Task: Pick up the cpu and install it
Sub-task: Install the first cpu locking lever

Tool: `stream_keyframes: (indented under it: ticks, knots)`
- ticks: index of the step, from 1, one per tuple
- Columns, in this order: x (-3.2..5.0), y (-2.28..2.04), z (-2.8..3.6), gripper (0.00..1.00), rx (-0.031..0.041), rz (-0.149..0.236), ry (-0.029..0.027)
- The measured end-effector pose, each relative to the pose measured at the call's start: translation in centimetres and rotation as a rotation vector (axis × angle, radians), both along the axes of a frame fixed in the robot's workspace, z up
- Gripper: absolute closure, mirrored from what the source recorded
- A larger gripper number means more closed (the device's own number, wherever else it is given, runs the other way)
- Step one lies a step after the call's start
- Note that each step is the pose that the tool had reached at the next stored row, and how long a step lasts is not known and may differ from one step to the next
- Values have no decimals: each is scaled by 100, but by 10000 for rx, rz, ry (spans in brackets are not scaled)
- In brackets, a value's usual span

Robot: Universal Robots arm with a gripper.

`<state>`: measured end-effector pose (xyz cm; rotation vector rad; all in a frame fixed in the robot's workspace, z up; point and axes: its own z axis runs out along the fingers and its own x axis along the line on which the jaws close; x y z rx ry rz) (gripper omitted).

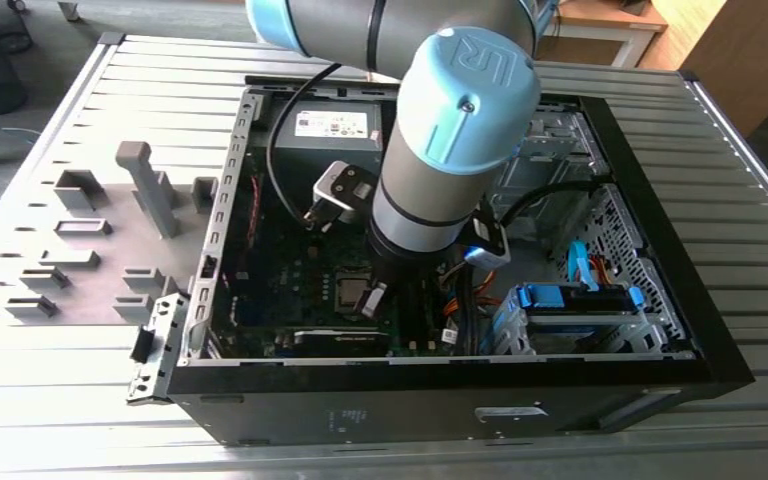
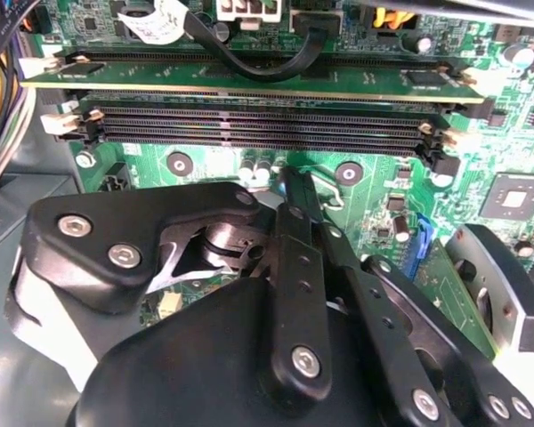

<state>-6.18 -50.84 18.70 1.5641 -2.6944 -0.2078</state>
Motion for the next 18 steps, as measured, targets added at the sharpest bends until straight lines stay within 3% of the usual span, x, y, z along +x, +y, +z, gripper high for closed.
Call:
stream_keyframes:
  ticks: [4, 9, 18]
  knots:
    - [0, -3, 5, 89, 24, -1, -3]
    - [1, -14, 89, 89, 29, -1, -5]
    - [0, -61, 70, 89, 13, -2, -23]
